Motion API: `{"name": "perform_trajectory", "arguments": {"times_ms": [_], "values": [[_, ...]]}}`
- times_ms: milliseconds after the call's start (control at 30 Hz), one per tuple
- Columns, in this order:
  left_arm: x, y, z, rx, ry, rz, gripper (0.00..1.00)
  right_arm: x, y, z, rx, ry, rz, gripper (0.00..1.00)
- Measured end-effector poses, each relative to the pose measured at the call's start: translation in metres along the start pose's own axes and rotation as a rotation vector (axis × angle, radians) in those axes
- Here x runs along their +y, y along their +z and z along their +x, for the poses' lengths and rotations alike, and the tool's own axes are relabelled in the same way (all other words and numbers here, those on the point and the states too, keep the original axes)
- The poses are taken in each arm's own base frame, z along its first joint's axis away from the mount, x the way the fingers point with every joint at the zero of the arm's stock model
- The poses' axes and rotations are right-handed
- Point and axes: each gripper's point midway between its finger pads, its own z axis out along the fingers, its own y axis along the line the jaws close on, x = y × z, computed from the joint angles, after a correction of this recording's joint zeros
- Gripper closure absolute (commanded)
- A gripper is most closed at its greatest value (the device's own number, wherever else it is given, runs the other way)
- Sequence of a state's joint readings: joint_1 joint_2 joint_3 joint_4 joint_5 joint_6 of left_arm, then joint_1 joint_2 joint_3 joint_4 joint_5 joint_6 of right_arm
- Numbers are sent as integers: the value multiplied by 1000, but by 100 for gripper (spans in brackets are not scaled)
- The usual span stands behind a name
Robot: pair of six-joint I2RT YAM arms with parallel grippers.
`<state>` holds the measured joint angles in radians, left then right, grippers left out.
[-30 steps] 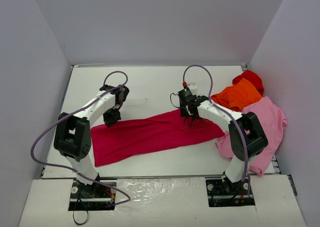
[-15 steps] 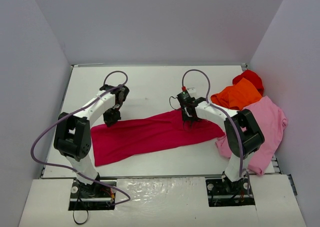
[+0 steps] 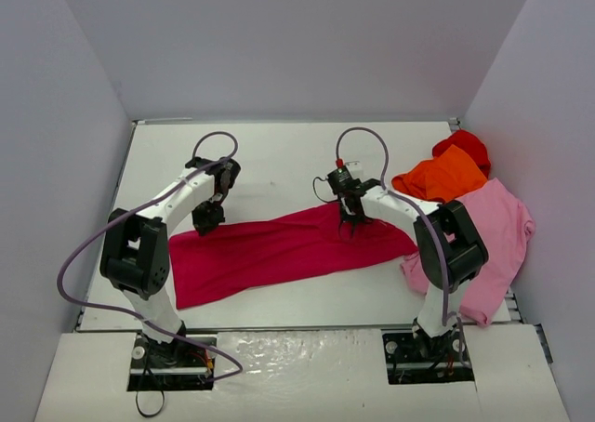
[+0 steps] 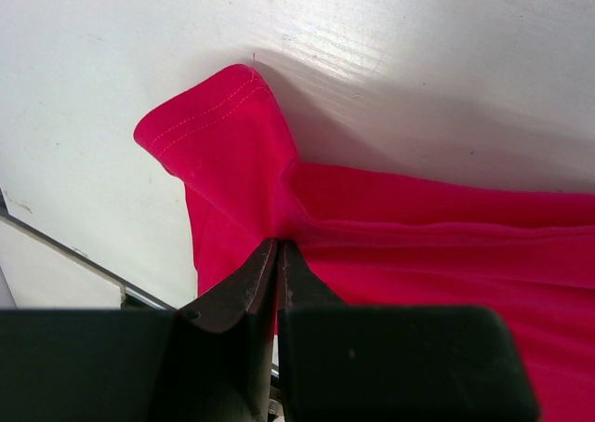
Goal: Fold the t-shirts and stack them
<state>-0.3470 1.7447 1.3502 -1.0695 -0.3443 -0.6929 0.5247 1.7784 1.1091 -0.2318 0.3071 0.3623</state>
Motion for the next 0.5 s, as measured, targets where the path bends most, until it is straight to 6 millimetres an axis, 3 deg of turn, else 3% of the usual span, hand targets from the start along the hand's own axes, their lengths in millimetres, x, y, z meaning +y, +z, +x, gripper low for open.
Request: {"name": "perform_trajectory", "arguments": {"times_ms": [133, 367, 467, 500], "values": [[0, 0, 0, 0, 1, 0, 100, -14, -20, 5, -22, 20, 9, 100], [0, 0, 0, 0, 3, 3, 100, -49, -82, 22, -115, 157, 12, 99], [-1, 0, 0, 0, 8, 5, 100, -52, -99, 38, -136, 214, -6, 83], [-1, 0, 0, 1, 11, 5, 100, -52, -103, 46, -128, 222, -10, 73]]}}
